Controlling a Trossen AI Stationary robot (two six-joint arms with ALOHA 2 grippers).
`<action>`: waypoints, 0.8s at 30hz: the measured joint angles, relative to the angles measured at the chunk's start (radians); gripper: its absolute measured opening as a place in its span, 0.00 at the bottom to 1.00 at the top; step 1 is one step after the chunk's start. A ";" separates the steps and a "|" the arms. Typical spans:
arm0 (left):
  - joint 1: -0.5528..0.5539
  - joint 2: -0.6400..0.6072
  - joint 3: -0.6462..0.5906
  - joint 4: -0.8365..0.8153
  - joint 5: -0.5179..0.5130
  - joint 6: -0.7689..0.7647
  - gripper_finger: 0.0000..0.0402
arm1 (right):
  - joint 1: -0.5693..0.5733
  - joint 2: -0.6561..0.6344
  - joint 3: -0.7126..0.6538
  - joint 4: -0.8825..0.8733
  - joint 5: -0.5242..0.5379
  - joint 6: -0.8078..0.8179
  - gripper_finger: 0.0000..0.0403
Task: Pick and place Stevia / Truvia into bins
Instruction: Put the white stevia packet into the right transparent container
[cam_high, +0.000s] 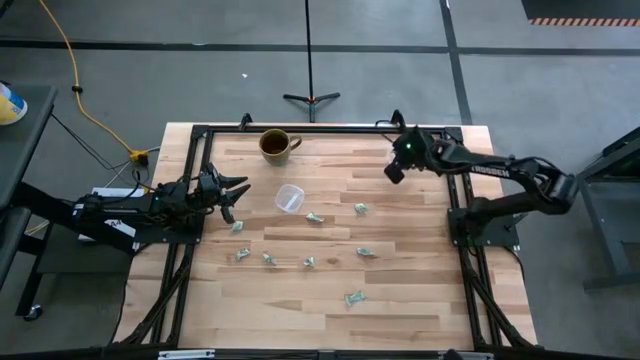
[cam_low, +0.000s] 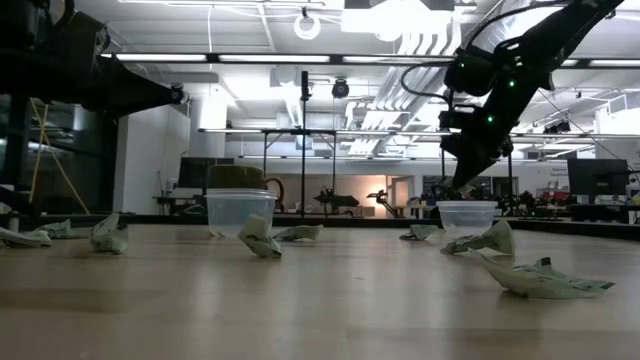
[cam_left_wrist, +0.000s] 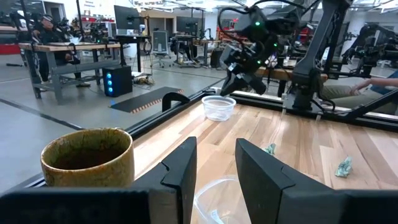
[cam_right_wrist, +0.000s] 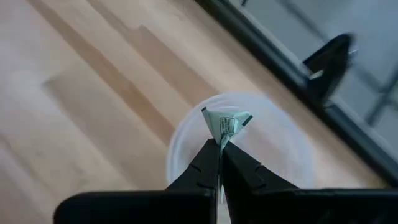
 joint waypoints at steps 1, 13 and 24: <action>0.000 0.000 0.000 0.000 0.000 0.000 0.36 | -0.020 0.000 0.000 0.000 -0.035 0.008 0.01; 0.000 0.000 0.000 0.000 0.000 0.000 0.36 | -0.124 0.000 0.000 0.001 -0.146 -0.009 0.19; 0.000 0.000 0.000 -0.001 0.001 0.000 0.36 | 0.079 0.001 -0.018 0.218 -0.663 -0.120 0.54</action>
